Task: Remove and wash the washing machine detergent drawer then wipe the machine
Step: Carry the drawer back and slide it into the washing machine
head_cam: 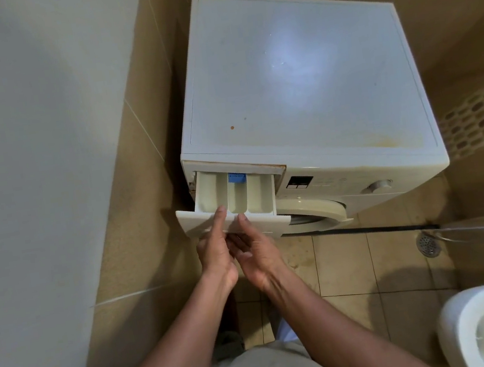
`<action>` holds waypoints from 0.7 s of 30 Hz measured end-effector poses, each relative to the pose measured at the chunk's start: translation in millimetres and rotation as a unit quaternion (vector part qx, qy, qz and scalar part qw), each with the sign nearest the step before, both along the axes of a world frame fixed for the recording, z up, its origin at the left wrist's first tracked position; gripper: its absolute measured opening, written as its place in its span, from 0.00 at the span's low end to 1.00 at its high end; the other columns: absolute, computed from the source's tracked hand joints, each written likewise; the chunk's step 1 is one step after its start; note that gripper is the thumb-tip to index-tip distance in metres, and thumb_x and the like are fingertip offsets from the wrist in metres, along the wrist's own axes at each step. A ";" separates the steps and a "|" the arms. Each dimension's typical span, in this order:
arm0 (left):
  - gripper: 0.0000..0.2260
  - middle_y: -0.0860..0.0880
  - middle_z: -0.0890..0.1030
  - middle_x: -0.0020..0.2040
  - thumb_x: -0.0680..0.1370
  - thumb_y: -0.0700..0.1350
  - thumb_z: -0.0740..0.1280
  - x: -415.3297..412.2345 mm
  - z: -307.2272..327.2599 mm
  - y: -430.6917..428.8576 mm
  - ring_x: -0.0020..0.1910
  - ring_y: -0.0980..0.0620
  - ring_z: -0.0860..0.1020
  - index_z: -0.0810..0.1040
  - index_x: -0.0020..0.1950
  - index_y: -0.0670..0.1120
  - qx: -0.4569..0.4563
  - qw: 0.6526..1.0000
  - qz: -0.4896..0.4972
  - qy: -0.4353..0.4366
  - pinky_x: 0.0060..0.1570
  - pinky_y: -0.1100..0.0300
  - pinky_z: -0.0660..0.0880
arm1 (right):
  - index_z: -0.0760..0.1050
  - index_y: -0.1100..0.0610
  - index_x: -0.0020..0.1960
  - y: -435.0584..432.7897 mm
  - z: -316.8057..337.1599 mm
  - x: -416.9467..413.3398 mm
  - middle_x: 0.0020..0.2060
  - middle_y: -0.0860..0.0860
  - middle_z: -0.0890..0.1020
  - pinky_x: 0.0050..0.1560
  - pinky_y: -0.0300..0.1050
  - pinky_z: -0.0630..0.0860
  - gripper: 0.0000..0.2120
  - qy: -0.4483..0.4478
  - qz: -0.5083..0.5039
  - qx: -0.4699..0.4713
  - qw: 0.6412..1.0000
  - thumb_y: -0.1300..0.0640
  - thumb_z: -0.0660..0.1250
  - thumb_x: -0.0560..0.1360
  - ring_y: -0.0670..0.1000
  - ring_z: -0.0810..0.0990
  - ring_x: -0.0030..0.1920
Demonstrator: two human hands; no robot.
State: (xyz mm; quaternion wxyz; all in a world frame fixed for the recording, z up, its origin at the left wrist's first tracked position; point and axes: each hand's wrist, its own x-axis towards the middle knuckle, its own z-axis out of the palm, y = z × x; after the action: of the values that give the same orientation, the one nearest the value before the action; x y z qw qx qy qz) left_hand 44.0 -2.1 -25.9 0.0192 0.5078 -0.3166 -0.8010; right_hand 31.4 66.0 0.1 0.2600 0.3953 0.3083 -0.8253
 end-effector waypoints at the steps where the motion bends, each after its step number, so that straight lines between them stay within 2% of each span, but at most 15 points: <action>1: 0.22 0.36 0.84 0.57 0.68 0.50 0.80 -4.7 1.8 -1.3 0.56 0.40 0.84 0.81 0.58 0.42 0.000 1.000 -0.001 0.004 0.52 0.50 0.82 | 0.75 0.67 0.58 -1.5 0.2 -4.4 0.54 0.65 0.81 0.50 0.49 0.81 0.25 -0.001 -0.004 -0.001 1.000 0.58 0.77 0.66 0.60 0.82 0.56; 3: 0.18 0.37 0.84 0.56 0.71 0.49 0.78 -15.5 7.1 -4.6 0.53 0.41 0.84 0.81 0.55 0.42 -0.002 1.000 -0.013 0.005 0.56 0.47 0.81 | 0.75 0.67 0.57 -5.2 0.0 -14.9 0.52 0.64 0.81 0.49 0.47 0.81 0.23 0.006 -0.007 0.004 1.000 0.59 0.77 0.66 0.59 0.82 0.55; 5: 0.16 0.35 0.83 0.55 0.71 0.48 0.78 -27.1 7.9 -8.3 0.52 0.41 0.83 0.81 0.54 0.41 -0.002 1.000 -0.017 0.011 0.56 0.47 0.80 | 0.75 0.67 0.56 -7.7 -1.9 -26.2 0.50 0.63 0.81 0.47 0.46 0.81 0.21 0.012 -0.012 0.004 1.000 0.59 0.76 0.68 0.59 0.81 0.55; 10: 0.23 0.33 0.82 0.60 0.67 0.50 0.81 -51.7 -2.1 -12.4 0.59 0.37 0.82 0.81 0.56 0.41 -0.012 1.000 -0.017 0.020 0.58 0.46 0.81 | 0.76 0.66 0.52 -11.5 -4.5 -51.2 0.49 0.61 0.80 0.47 0.44 0.80 0.20 0.037 0.008 0.015 0.999 0.57 0.76 0.66 0.58 0.80 0.54; 15: 0.32 0.34 0.83 0.59 0.61 0.56 0.82 -68.7 -6.3 -13.8 0.58 0.37 0.83 0.80 0.59 0.41 -0.021 0.999 -0.025 0.039 0.59 0.38 0.79 | 0.75 0.66 0.53 -10.7 -7.6 -71.6 0.48 0.60 0.81 0.46 0.43 0.80 0.16 0.044 0.030 0.025 0.998 0.57 0.73 0.72 0.56 0.81 0.52; 18: 0.29 0.35 0.83 0.59 0.67 0.53 0.81 -81.5 -7.4 -15.4 0.55 0.40 0.84 0.80 0.62 0.39 -0.027 0.999 -0.016 0.036 0.56 0.44 0.82 | 0.77 0.67 0.53 -13.4 -10.1 -84.1 0.46 0.59 0.80 0.50 0.44 0.80 0.18 0.048 0.047 0.036 0.997 0.54 0.75 0.71 0.56 0.80 0.52; 21: 0.28 0.37 0.83 0.60 0.69 0.52 0.81 -92.9 -10.5 -17.7 0.56 0.40 0.84 0.79 0.64 0.40 -0.035 0.999 -0.012 0.039 0.52 0.48 0.83 | 0.76 0.69 0.57 -15.8 -7.7 -95.3 0.48 0.59 0.79 0.58 0.46 0.78 0.25 0.050 0.040 0.035 0.997 0.53 0.75 0.68 0.56 0.79 0.55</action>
State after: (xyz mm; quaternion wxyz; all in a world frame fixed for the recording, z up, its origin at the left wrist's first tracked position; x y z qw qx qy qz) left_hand -48.8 -19.8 -36.4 0.0397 0.4708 -0.3499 -0.8089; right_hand -63.9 50.2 -7.6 0.2631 0.3498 0.3653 -0.8216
